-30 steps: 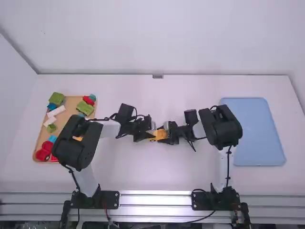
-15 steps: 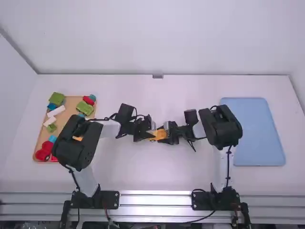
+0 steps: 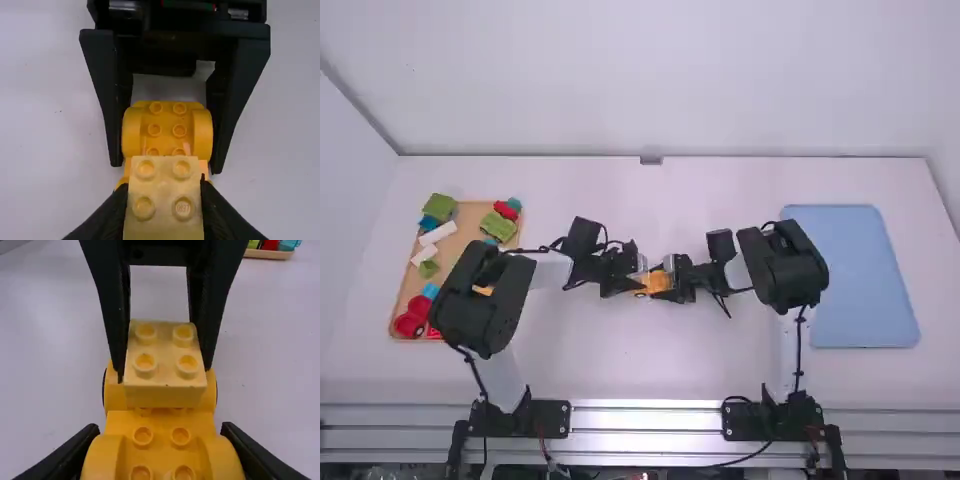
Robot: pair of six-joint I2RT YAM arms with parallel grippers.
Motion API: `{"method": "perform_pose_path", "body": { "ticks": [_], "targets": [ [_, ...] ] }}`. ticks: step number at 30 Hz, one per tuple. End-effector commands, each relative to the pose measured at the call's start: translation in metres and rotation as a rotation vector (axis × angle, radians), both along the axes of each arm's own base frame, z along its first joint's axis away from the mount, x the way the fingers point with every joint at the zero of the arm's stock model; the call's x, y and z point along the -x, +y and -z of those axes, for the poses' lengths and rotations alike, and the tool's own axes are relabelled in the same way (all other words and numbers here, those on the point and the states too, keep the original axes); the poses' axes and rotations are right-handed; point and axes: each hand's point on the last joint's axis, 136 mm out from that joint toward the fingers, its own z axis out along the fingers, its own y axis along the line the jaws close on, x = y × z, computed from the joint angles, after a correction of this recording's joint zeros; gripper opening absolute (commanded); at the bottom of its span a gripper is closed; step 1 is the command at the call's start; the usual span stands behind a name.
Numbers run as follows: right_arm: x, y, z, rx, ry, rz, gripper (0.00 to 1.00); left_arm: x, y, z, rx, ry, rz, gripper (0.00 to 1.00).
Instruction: Assemble lego blocks to make yellow taxi
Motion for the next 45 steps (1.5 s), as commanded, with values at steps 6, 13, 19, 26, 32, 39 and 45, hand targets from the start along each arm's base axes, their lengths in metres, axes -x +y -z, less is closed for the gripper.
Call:
{"method": "perform_pose_path", "body": {
  "ticks": [6, 13, 19, 26, 32, 39, 45],
  "targets": [
    [0.008, -0.001, 0.007, 0.008, 0.035, -0.003, 0.58, 0.007, -0.001, 0.005, 0.003, 0.035, 0.006, 0.43],
    [0.008, -0.001, 0.007, 0.008, 0.035, -0.003, 0.58, 0.007, -0.002, 0.004, 0.012, 0.033, 0.01, 0.47],
    [0.008, -0.001, 0.007, 0.008, 0.035, -0.004, 0.58, 0.001, -0.007, -0.024, 0.086, 0.0, 0.034, 0.58],
    [0.008, -0.001, 0.007, 0.007, 0.035, -0.004, 0.58, -0.003, -0.013, -0.048, 0.095, -0.043, 0.049, 0.23],
    [0.008, -0.001, 0.007, 0.008, 0.035, -0.003, 0.58, 0.006, -0.008, -0.023, 0.049, 0.007, 0.032, 0.02],
    [0.008, -0.001, 0.007, 0.008, 0.035, -0.003, 0.58, 0.013, 0.004, 0.013, -0.028, 0.119, -0.035, 0.02],
    [0.008, -0.001, 0.007, 0.008, 0.035, -0.005, 0.58, 0.022, 0.016, 0.036, -0.132, 0.18, -0.066, 0.02]
  ]
}}
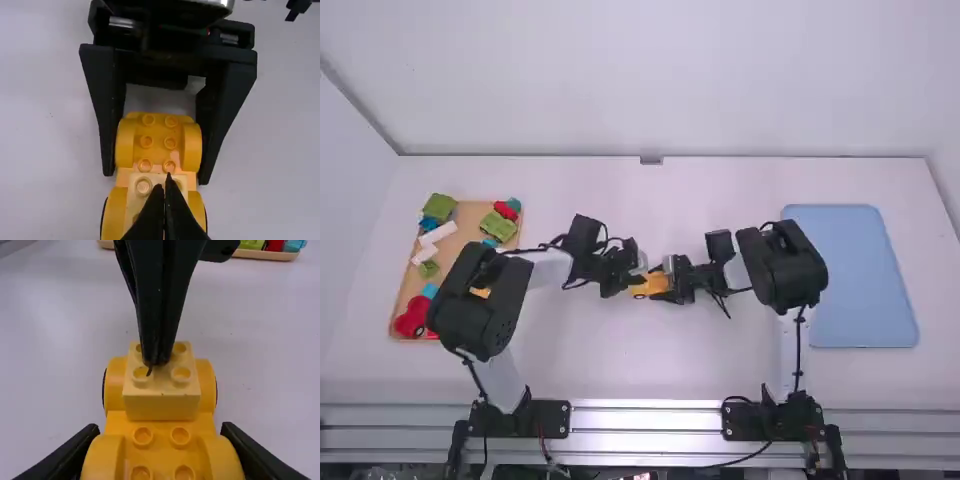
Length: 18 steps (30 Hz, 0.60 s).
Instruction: Assemble lego blocks to make yellow taxi
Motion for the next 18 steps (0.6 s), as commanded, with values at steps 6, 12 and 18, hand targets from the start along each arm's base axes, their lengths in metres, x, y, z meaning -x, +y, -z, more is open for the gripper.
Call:
{"method": "perform_pose_path", "body": {
  "ticks": [6, 12, 18],
  "targets": [
    [0.006, -0.002, 0.007, 0.009, 0.03, 0.002, 0.58, 0.021, 0.029, 0.054, -0.23, 0.121, -0.063, 0.02],
    [0.006, -0.002, 0.007, 0.01, 0.03, 0.001, 0.58, 0.029, 0.027, 0.055, -0.239, 0.122, -0.021, 0.02],
    [0.005, -0.003, 0.008, 0.012, 0.034, 0.008, 0.58, 0.012, 0.011, 0.02, -0.109, 0.074, 0.004, 0.02]
  ]
}}
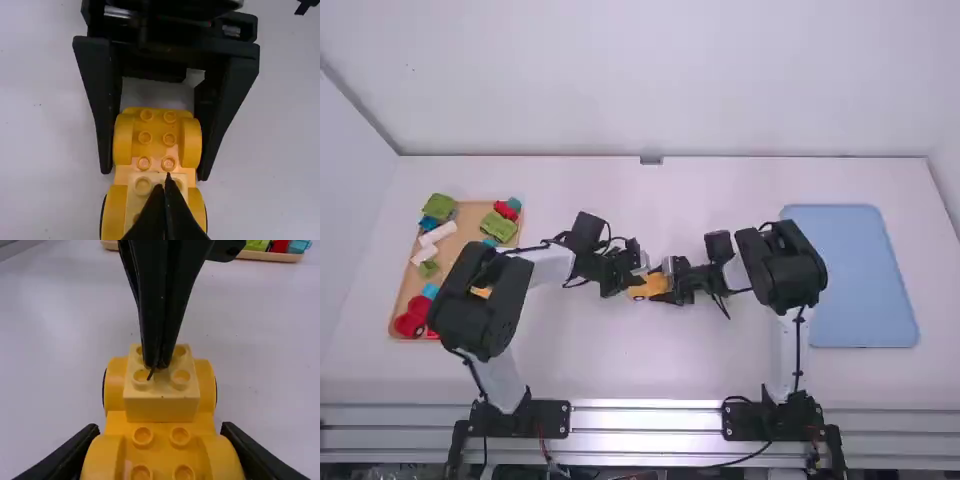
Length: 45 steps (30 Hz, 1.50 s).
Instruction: Assemble lego blocks to make yellow taxi
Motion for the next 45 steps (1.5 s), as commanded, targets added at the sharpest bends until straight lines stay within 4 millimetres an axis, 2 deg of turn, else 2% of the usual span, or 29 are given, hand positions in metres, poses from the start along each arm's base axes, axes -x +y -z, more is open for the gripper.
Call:
{"method": "perform_pose_path", "body": {
  "ticks": [1, 3, 5, 6, 8, 9, 12, 15, 16, 20, 22, 23, 24, 25, 26, 28, 32, 34, 37, 39, 40, 42, 44, 45],
  "targets": [
    [0.002, -0.003, 0.008, 0.016, 0.029, 0.014, 0.58, 0.003, 0.008, 0.007, -0.034, 0.026, -0.008, 0.02],
    [0.002, -0.003, 0.008, 0.016, 0.029, 0.014, 0.58, -0.004, 0.006, -0.01, -0.011, 0.003, -0.009, 0.02],
    [0.001, -0.004, 0.008, 0.016, 0.028, 0.017, 0.58, -0.016, 0.007, -0.036, 0.0, -0.043, -0.021, 0.02],
    [0.002, -0.004, 0.008, 0.016, 0.028, 0.017, 0.58, -0.017, 0.008, -0.04, 0.001, -0.051, -0.024, 0.02],
    [0.002, -0.003, 0.007, 0.015, 0.026, 0.012, 0.58, -0.023, 0.012, -0.07, 0.015, -0.099, -0.041, 0.02],
    [0.002, -0.003, 0.007, 0.015, 0.025, 0.013, 0.58, -0.024, 0.013, -0.073, 0.015, -0.103, -0.042, 0.02],
    [-0.002, -0.003, 0.006, 0.013, 0.016, 0.017, 0.58, -0.032, 0.028, -0.1, -0.009, -0.148, -0.129, 0.02],
    [-0.006, -0.001, 0.004, 0.011, 0.031, 0.024, 0.58, -0.043, 0.045, -0.108, -0.062, -0.152, -0.253, 0.02],
    [-0.01, -0.001, 0.002, 0.009, 0.041, 0.032, 0.63, -0.047, 0.053, -0.11, -0.085, -0.145, -0.314, 0.02],
    [-0.016, 0.001, 0.003, 0.026, 0.053, 0.048, 0.65, -0.052, 0.062, -0.111, -0.119, -0.127, -0.41, 0.03],
    [-0.017, 0.001, 0.006, 0.048, 0.048, 0.061, 0.67, -0.053, 0.066, -0.109, -0.129, -0.12, -0.429, 0.07],
    [-0.018, 0.0, 0.008, 0.056, 0.044, 0.069, 0.7, -0.054, 0.067, -0.107, -0.136, -0.116, -0.444, 0.25],
    [-0.018, -0.001, 0.009, 0.062, 0.045, 0.074, 0.73, -0.053, 0.067, -0.106, -0.137, -0.113, -0.451, 0.55],
    [-0.018, -0.001, 0.01, 0.063, 0.045, 0.075, 0.75, -0.054, 0.067, -0.106, -0.137, -0.114, -0.45, 0.96],
    [-0.018, -0.001, 0.01, 0.066, 0.047, 0.076, 0.82, -0.053, 0.068, -0.104, -0.135, -0.114, -0.452, 0.99],
    [-0.017, -0.001, 0.01, 0.062, 0.051, 0.072, 0.91, -0.055, 0.07, -0.102, -0.133, -0.119, -0.46, 0.99],
    [-0.018, -0.004, -0.003, 0.016, 0.062, 0.063, 0.99, -0.057, 0.073, -0.103, -0.129, -0.117, -0.475, 0.99],
    [-0.022, -0.007, -0.012, 0.004, 0.104, 0.09, 0.98, -0.061, 0.075, -0.104, -0.13, -0.11, -0.514, 0.99],
    [-0.032, -0.017, -0.034, 0.001, 0.17, 0.166, 0.98, -0.074, 0.091, -0.103, -0.161, -0.103, -0.663, 0.99],
    [-0.034, -0.019, -0.039, -0.001, 0.171, 0.178, 0.98, -0.077, 0.095, -0.103, -0.169, -0.103, -0.697, 0.99],
    [-0.038, -0.026, -0.051, 0.006, 0.149, 0.208, 0.98, -0.083, 0.106, -0.102, -0.192, -0.103, -0.784, 0.99],
    [-0.044, -0.032, -0.062, 0.031, 0.12, 0.254, 0.98, -0.087, 0.113, -0.102, -0.199, -0.095, -0.848, 0.99],
    [-0.055, -0.041, -0.083, 0.047, 0.155, 0.343, 0.98, -0.086, 0.11, -0.103, -0.161, -0.046, -0.892, 0.99],
    [-0.057, -0.041, -0.085, 0.045, 0.159, 0.35, 0.98, -0.086, 0.109, -0.102, -0.157, -0.038, -0.894, 0.99]
  ]
}}
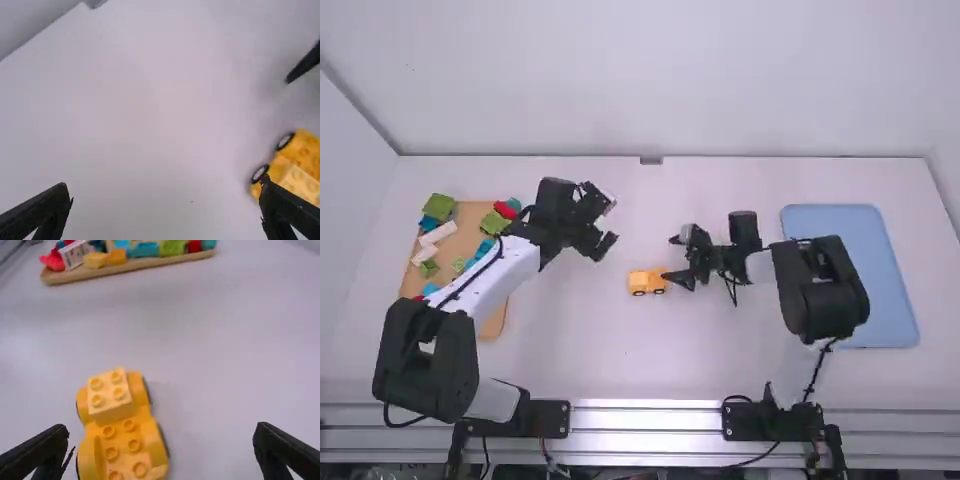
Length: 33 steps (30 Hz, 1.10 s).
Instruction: Assemble lego blocks to make yellow taxi
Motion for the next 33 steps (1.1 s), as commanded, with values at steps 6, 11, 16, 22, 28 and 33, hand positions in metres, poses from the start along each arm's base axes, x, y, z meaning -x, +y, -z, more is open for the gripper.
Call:
{"method": "perform_pose_path", "body": {
  "ticks": [6, 11, 16, 22, 28, 33],
  "targets": [
    [-0.037, 0.007, -0.097, -0.071, -0.047, 0.114, 0.98, -0.012, -0.007, -0.018, 0.176, -0.007, -0.118, 0.99],
    [-0.044, 0.043, -0.135, -0.128, -0.014, 0.074, 0.98, -0.033, 0.038, -0.031, 0.227, -0.051, -0.461, 0.99],
    [-0.034, 0.086, -0.163, -0.125, -0.115, -0.03, 0.98, -0.024, 0.083, -0.046, 0.256, -0.078, -0.677, 0.99],
    [-0.037, 0.124, -0.179, -0.011, -0.139, 0.014, 0.98, 0.015, 0.166, -0.069, 0.354, -0.116, -0.953, 0.99],
    [-0.023, 0.153, -0.192, -0.003, -0.174, -0.07, 0.98, 0.064, 0.226, -0.081, 0.379, -0.122, -1.175, 0.99],
    [-0.024, 0.188, -0.184, -0.015, -0.121, -0.113, 0.98, 0.094, 0.255, -0.087, 0.384, -0.133, -1.296, 0.99]
  ]
}}
